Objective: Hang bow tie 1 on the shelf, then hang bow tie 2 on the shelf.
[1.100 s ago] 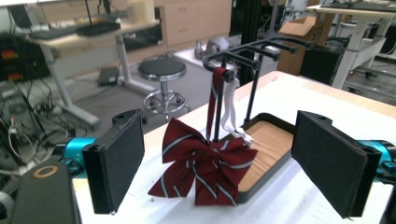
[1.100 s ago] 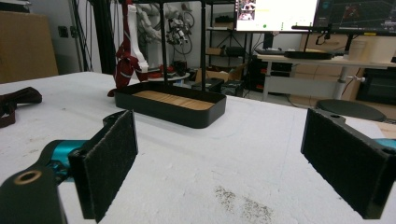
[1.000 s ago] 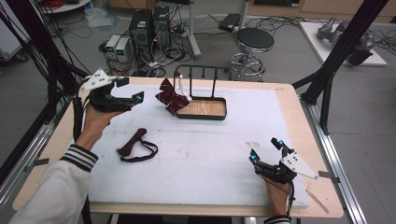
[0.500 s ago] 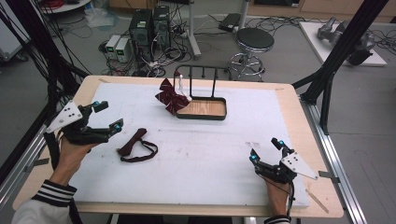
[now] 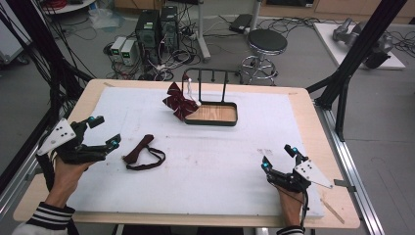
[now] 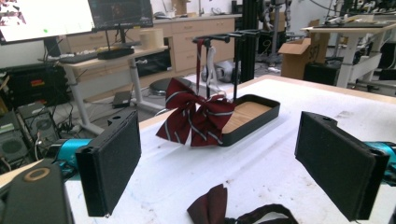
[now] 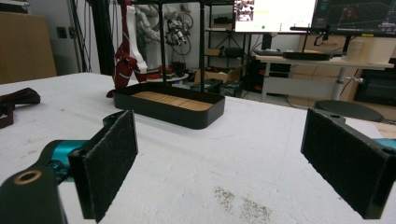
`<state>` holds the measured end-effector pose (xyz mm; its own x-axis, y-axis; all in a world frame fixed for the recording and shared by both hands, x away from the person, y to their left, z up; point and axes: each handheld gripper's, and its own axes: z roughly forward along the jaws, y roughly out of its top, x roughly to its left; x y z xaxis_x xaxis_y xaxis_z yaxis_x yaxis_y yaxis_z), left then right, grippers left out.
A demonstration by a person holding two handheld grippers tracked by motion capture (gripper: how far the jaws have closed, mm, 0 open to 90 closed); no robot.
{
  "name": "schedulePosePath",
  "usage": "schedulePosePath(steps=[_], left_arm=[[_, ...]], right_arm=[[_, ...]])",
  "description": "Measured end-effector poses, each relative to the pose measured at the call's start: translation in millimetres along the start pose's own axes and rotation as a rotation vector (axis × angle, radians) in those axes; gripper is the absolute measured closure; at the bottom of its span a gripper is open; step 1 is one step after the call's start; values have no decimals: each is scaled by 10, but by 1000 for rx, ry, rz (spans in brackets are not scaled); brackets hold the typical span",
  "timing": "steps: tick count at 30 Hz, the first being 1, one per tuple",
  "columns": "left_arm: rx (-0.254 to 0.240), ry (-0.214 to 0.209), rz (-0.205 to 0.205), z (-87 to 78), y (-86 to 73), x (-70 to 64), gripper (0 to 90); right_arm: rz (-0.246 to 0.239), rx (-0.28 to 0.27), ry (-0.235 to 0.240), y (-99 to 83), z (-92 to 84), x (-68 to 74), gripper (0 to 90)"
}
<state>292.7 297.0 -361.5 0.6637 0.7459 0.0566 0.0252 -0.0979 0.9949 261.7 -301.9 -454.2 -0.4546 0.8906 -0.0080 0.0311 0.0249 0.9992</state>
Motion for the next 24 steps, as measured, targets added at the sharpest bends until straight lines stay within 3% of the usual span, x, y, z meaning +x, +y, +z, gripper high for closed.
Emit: schedulePosePath(steps=[24], left_arm=[[54,2,0,-112,14,19,148]], right_arm=[[-16,-3,-3,1,9,1,103]])
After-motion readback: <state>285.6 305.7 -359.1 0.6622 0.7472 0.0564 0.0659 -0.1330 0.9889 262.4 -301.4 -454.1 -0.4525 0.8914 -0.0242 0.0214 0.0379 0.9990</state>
